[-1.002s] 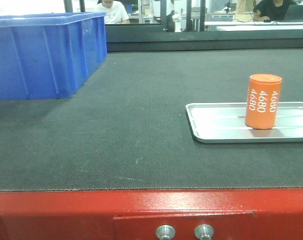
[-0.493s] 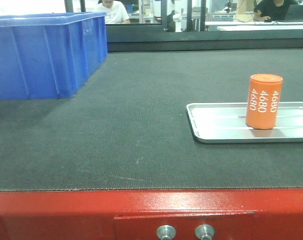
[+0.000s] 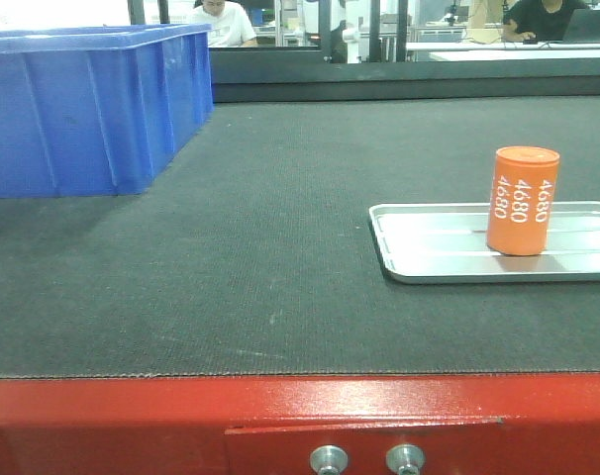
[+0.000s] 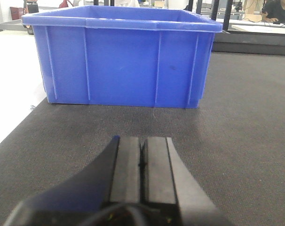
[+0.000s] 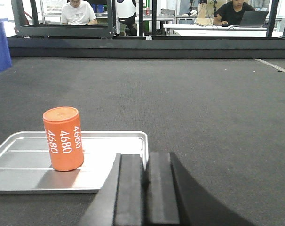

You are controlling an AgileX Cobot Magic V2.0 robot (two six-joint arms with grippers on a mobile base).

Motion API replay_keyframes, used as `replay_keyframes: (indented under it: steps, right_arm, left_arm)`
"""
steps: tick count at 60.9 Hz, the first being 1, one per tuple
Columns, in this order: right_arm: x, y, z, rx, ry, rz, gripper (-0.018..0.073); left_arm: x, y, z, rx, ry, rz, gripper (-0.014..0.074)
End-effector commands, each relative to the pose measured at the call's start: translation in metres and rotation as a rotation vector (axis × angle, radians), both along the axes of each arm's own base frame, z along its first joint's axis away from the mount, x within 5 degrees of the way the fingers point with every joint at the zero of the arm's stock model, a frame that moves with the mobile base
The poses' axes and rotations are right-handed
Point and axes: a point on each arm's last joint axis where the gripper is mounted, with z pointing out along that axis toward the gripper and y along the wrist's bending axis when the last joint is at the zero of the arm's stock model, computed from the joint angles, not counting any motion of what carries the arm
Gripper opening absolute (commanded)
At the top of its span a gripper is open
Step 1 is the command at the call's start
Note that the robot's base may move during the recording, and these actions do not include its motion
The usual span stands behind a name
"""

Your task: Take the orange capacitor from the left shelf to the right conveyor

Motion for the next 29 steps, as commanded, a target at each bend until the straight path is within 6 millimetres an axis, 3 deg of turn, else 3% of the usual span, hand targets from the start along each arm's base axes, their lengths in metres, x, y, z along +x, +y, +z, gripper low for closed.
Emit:
replay_keyframes:
  steps: [1, 29]
  right_arm:
    - [-0.002, -0.0006, 0.0096, -0.002, -0.101, -0.011, 0.0053]
    - [-0.002, -0.0006, 0.0096, -0.002, -0.101, -0.011, 0.0053]
  left_arm:
    - [-0.0016, 0.0007, 0.0103, -0.011, -0.104, 0.007, -0.0127]
    - [-0.0016, 0.0007, 0.0103, -0.011, -0.104, 0.007, -0.0127]
